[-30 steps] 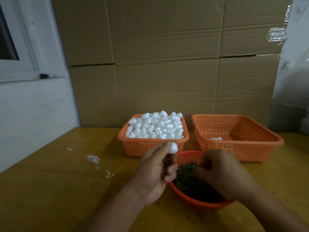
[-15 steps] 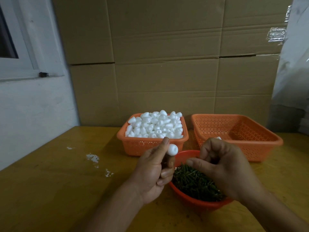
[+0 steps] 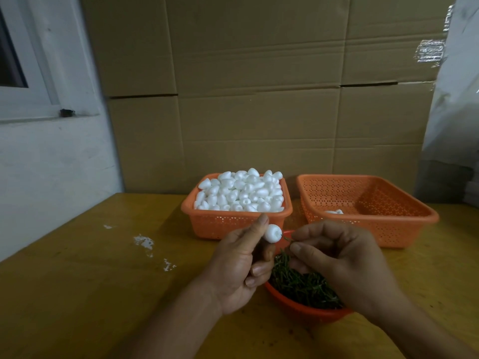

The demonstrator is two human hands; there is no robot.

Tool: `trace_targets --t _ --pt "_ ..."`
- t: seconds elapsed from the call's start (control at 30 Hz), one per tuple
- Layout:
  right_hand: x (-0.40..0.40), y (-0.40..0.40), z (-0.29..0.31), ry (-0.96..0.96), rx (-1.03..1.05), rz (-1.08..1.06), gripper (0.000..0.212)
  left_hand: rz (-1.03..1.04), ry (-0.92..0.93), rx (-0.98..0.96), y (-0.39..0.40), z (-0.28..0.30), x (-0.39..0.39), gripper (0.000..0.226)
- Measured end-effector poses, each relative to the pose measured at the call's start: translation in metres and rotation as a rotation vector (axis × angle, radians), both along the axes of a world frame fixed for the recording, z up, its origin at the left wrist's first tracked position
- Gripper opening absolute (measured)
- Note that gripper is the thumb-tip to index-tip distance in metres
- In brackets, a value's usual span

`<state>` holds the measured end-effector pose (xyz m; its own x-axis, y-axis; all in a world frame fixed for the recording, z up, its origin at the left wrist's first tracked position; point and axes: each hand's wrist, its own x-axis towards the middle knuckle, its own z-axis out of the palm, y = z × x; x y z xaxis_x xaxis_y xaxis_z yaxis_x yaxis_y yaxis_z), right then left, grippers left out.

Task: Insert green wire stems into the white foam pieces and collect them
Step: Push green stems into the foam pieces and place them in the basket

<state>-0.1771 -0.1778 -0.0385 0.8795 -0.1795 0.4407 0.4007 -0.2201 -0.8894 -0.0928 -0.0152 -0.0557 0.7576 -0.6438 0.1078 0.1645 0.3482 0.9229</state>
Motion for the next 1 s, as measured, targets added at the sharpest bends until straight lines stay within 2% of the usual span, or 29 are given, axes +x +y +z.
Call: trace_targets --t 0.13,0.4,0.47,0.7,0.83,1.0 --pt "-0.001 0.0 -0.002 -0.019 -0.064 -0.008 0.007 -0.005 -0.018 0.005 -0.001 -0.001 -0.001 0.035" --pt "-0.002 -0.001 -0.007 -0.073 -0.314 -0.127 0.014 0.003 -0.079 0.027 -0.002 -0.004 -0.001 0.033" --pt "-0.003 -0.001 -0.006 -0.084 -0.337 -0.144 0.006 0.014 -0.096 0.039 -0.002 -0.003 -0.001 0.034" --pt "-0.004 -0.001 -0.009 -0.126 -0.421 -0.175 0.019 0.036 -0.113 0.053 -0.003 -0.004 -0.002 0.033" --pt "-0.002 -0.001 -0.011 -0.124 -0.466 -0.195 0.008 0.052 -0.137 0.056 -0.004 -0.005 -0.002 0.03" --pt "0.0 0.0 -0.015 -0.128 -0.495 -0.23 0.015 0.077 -0.171 0.075 -0.004 -0.006 -0.003 0.028"
